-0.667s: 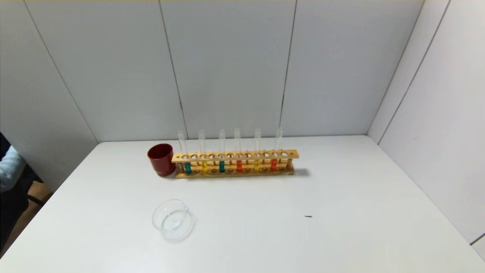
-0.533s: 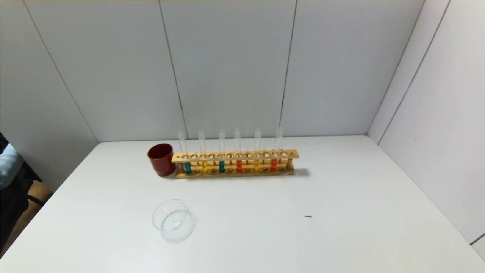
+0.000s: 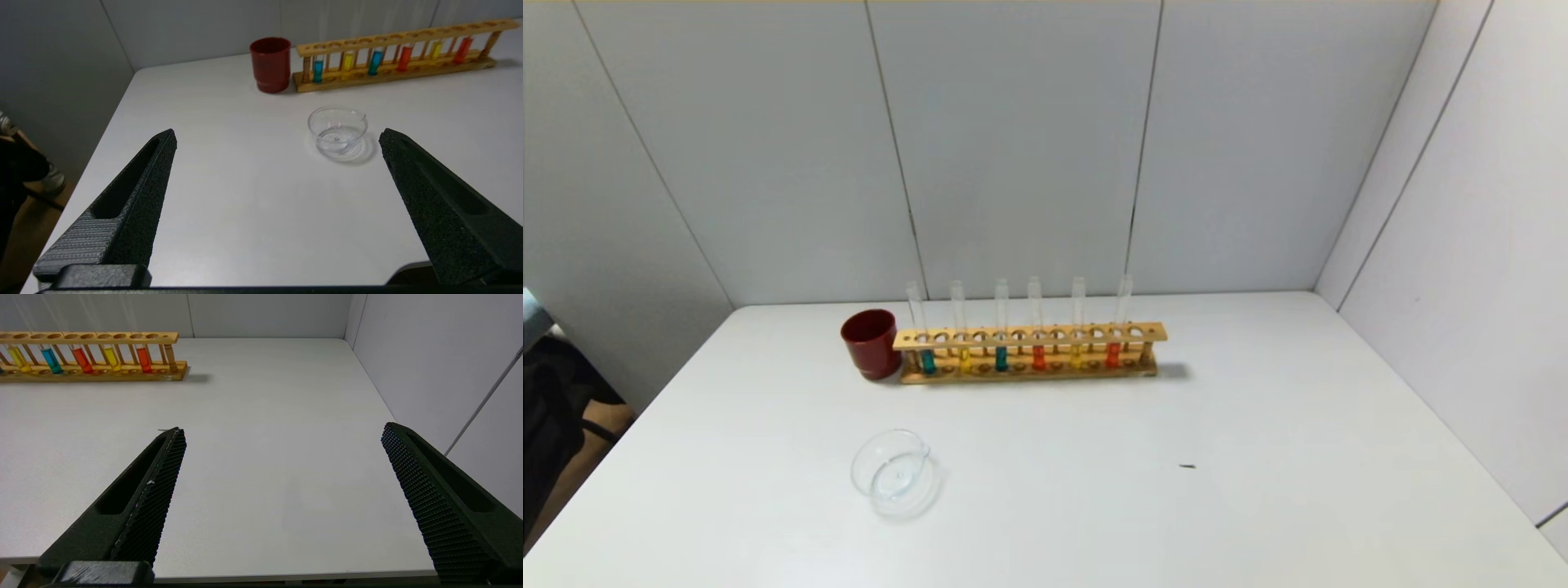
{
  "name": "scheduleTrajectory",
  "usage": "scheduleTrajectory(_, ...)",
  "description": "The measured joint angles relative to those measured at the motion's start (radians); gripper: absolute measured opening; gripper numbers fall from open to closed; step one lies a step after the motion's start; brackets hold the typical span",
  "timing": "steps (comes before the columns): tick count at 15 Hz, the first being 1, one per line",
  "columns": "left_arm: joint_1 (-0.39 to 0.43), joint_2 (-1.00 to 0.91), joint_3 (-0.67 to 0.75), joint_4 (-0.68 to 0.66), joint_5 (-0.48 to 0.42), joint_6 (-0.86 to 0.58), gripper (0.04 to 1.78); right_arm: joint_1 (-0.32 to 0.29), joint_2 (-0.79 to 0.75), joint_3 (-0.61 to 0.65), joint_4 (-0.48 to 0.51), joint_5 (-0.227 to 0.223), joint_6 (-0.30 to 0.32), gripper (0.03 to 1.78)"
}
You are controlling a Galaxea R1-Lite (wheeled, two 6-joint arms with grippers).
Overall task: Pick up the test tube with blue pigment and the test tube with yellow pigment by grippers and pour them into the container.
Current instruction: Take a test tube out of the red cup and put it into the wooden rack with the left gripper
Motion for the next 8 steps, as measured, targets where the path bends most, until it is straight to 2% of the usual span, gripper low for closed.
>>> scheduleTrajectory(4,-0.012,0.192,-0.252,0.133,-0.103,0.023,1.75,0.000,0.000,0.000,0.000,0.000,0.000,1.75)
scheduleTrajectory(8,-0.024,0.528,-0.480,0.158,-0.140,0.028,1.75,0.000,0.000,0.000,0.000,0.000,0.000,1.75)
